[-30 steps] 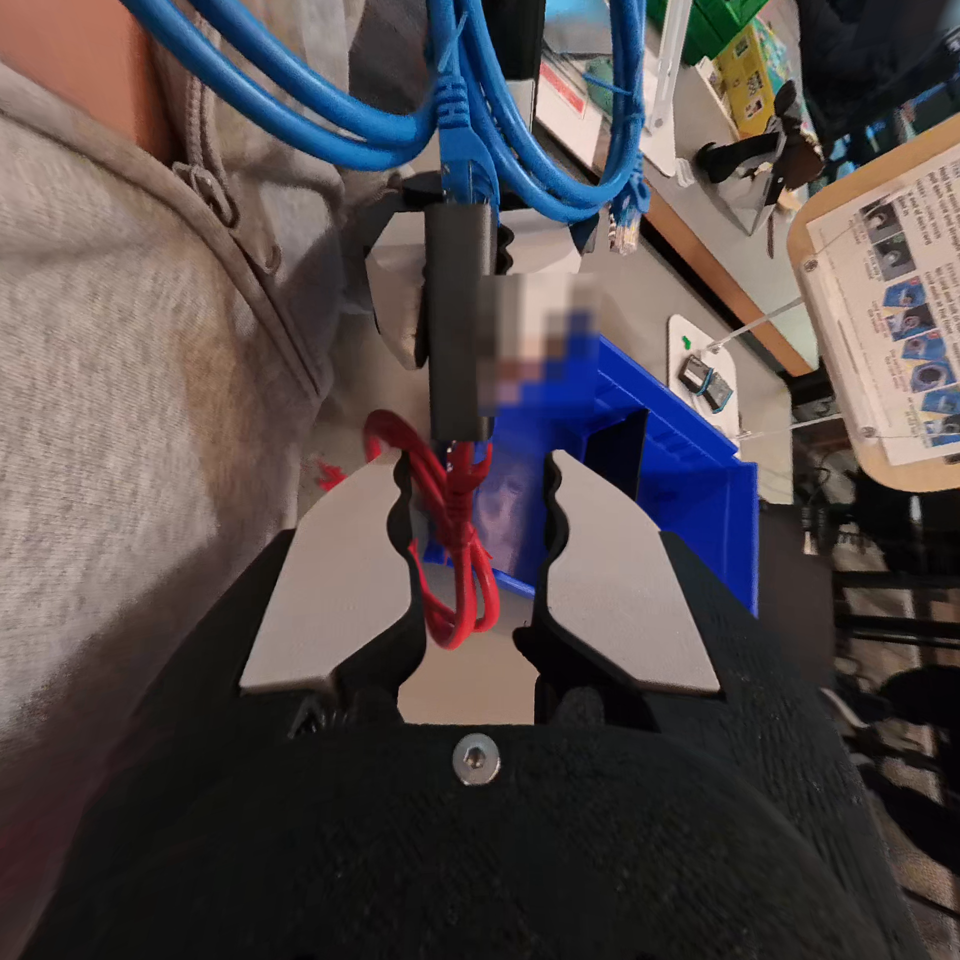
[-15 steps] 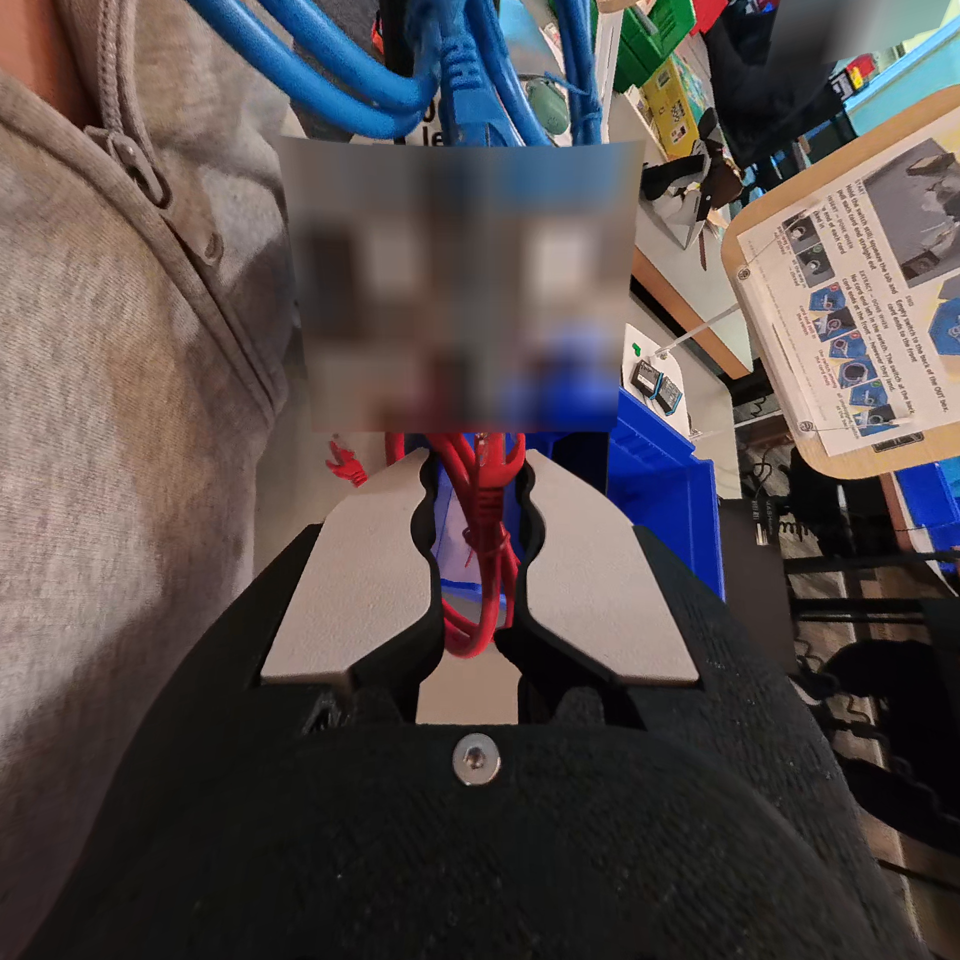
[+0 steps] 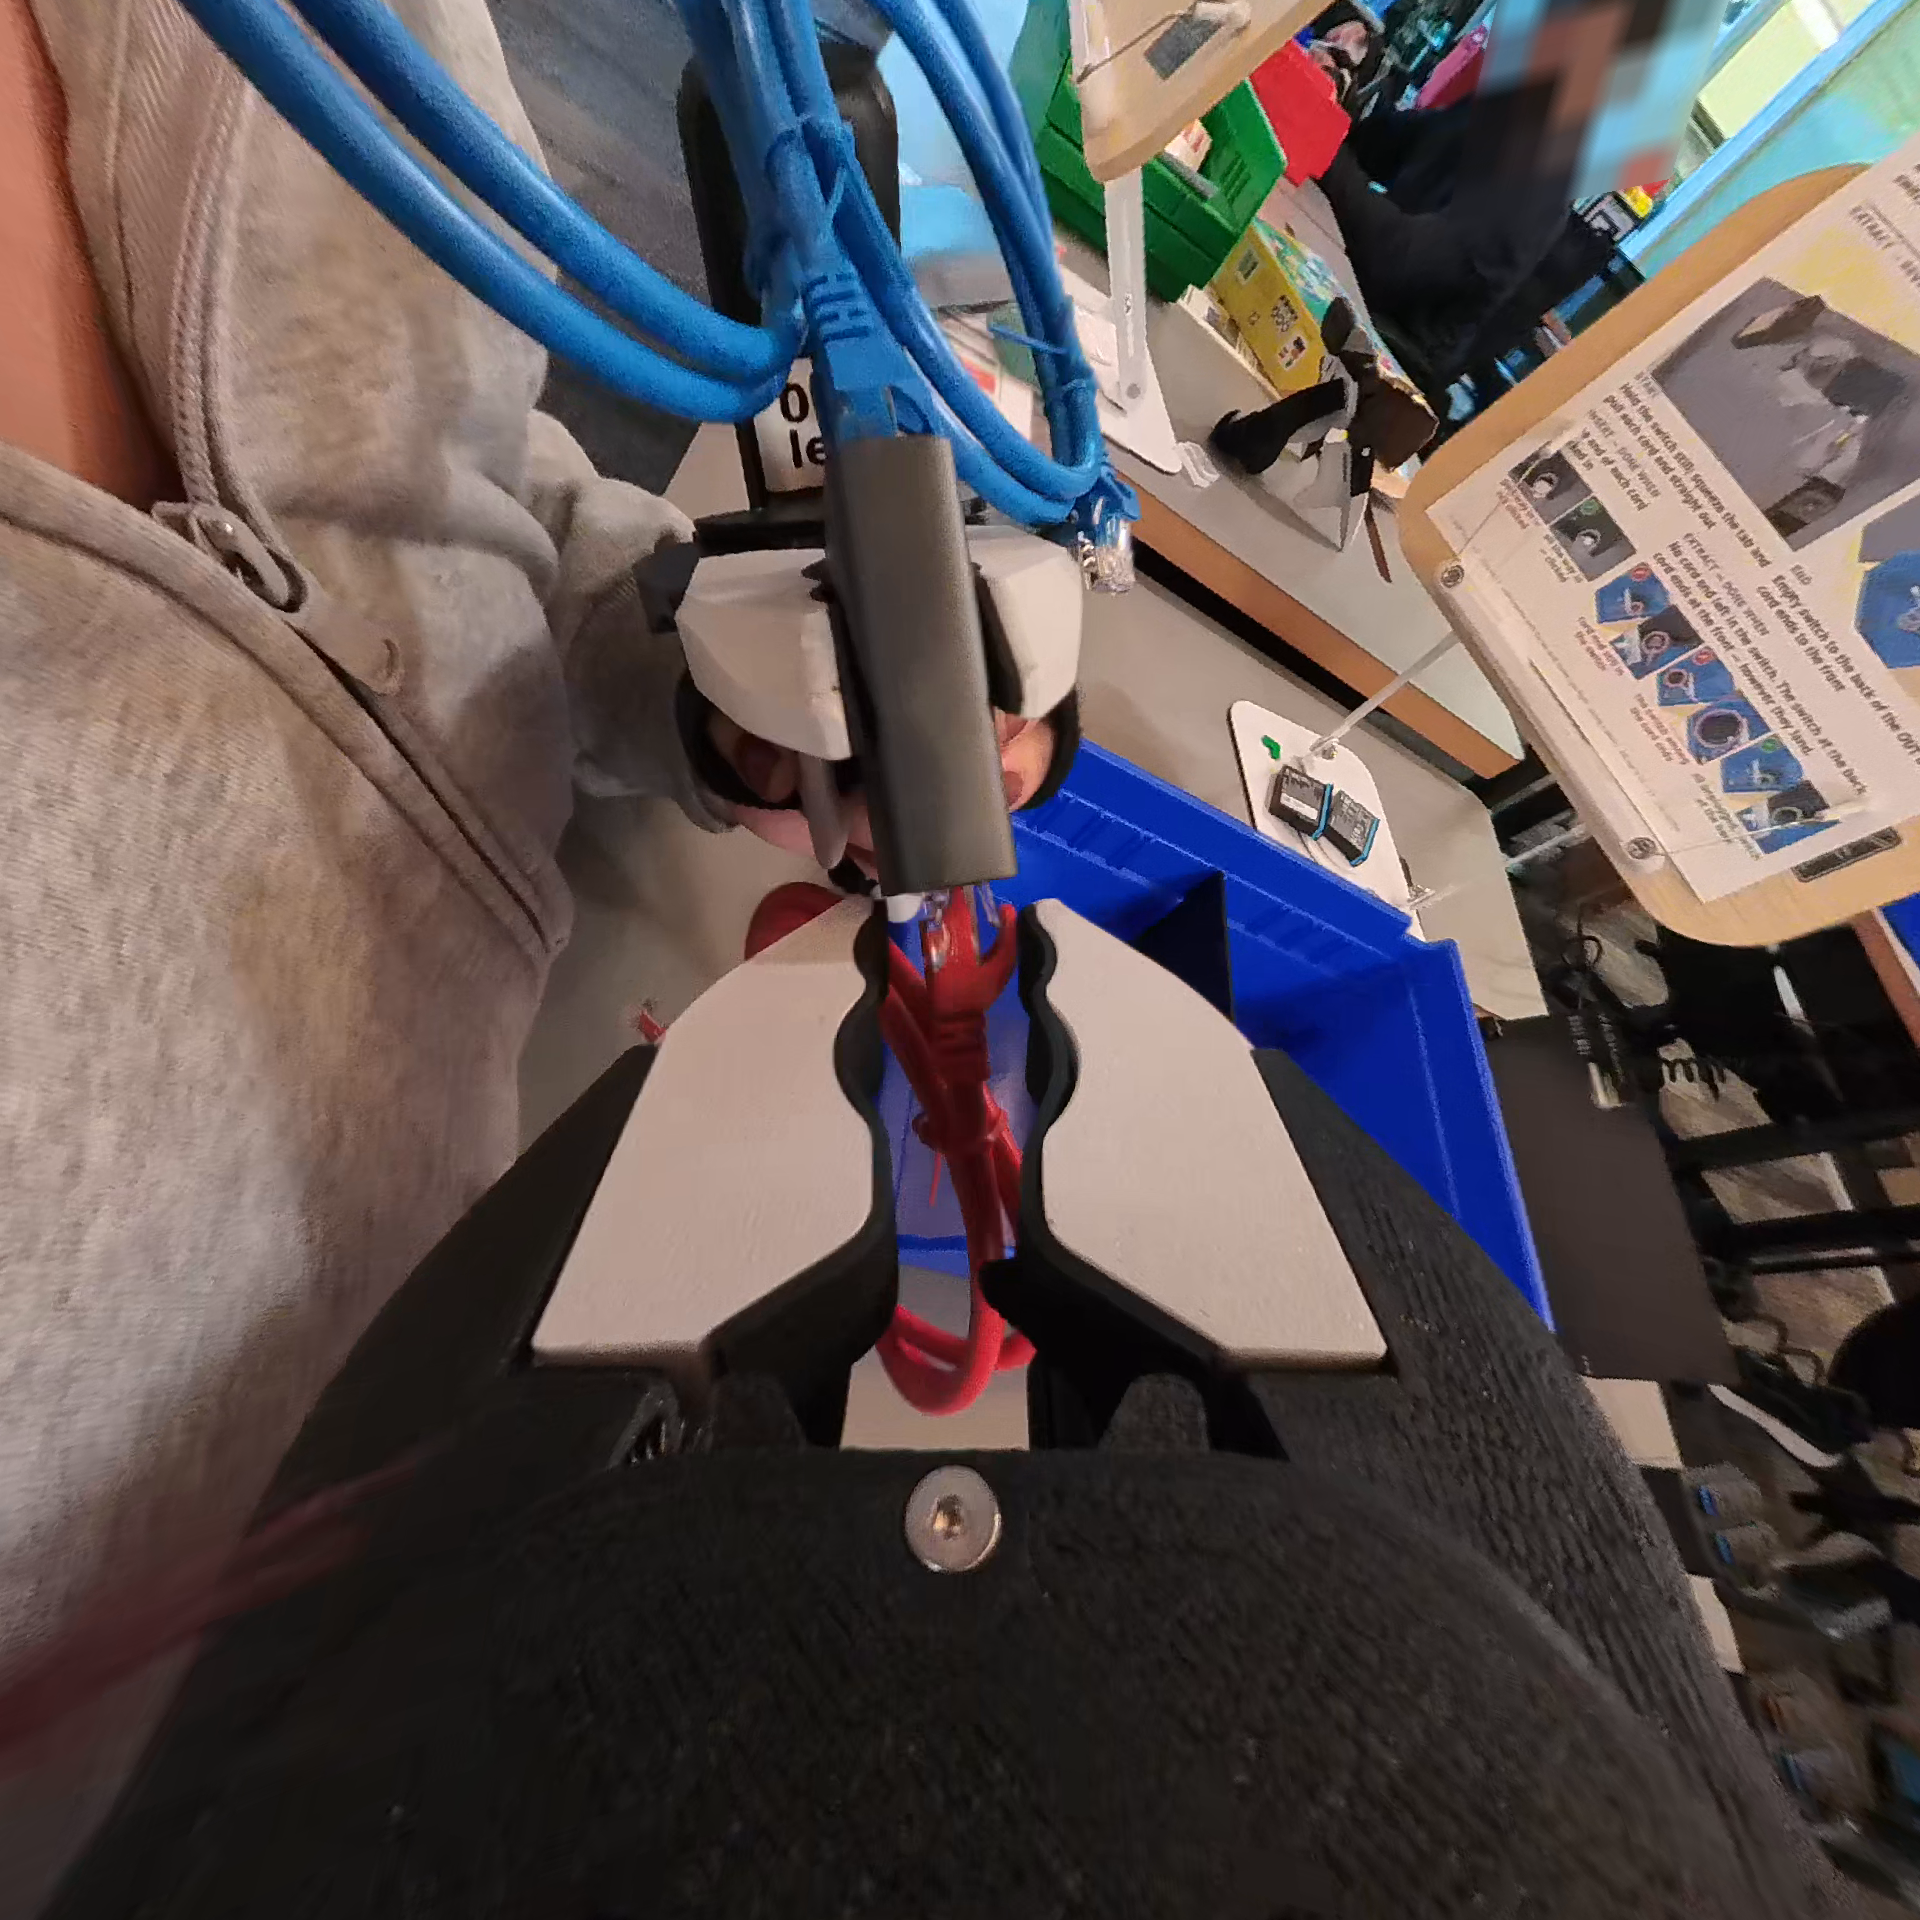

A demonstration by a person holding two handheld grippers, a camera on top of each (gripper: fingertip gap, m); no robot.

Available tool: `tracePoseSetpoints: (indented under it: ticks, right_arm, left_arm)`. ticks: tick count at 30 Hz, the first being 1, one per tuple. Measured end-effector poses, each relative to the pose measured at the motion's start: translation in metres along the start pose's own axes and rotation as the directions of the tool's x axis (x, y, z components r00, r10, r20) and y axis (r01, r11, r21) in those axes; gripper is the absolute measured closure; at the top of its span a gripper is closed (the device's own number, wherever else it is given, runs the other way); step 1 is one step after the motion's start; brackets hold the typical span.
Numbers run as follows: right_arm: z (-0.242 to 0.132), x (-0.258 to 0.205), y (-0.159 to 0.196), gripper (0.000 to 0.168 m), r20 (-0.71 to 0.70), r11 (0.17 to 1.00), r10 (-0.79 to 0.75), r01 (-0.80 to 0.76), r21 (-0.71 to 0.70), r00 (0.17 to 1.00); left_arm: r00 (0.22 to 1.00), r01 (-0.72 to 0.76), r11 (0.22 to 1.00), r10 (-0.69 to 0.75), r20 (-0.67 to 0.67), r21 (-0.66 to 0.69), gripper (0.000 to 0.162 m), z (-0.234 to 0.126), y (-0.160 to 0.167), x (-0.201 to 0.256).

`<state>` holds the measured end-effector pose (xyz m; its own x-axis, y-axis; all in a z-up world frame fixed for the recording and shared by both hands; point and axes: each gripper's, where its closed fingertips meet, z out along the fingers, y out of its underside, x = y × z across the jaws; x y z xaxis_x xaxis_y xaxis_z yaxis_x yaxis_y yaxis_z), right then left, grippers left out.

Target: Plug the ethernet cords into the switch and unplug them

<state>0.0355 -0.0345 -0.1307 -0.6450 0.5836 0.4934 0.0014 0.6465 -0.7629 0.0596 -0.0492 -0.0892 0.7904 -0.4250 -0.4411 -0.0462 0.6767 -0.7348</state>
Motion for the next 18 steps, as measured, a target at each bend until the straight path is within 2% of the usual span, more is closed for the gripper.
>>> tracePoseSetpoints:
  ticks: [7, 11, 15, 18]
  right_arm:
    - [0.008, -0.001, 0.012, 0.153, -0.039, 0.99, -0.084, 0.079, -0.114, 0.996]
    - [0.01, -0.001, 0.017, 0.153, -0.027, 0.987, -0.06, 0.055, -0.152, 0.998]
    - [0.01, 0.005, 0.017, 0.154, -0.094, 0.973, -0.162, 0.144, -0.179, 0.982]
    - [0.011, 0.005, 0.02, 0.153, -0.086, 0.97, -0.167, 0.148, -0.192, 0.982]
  left_arm:
    - [0.999, -0.048, 0.998, 0.048, -0.005, -0.035, 0.143, 0.003, 0.002, 0.006]
    - [0.998, -0.069, 0.997, 0.068, -0.007, -0.043, 0.142, 0.004, 0.002, 0.008]
    - [0.998, -0.061, 0.997, 0.061, -0.003, -0.043, 0.142, 0.004, 0.002, 0.007]
    - [0.998, -0.062, 0.996, 0.061, -0.008, -0.06, 0.142, 0.004, 0.005, 0.007]
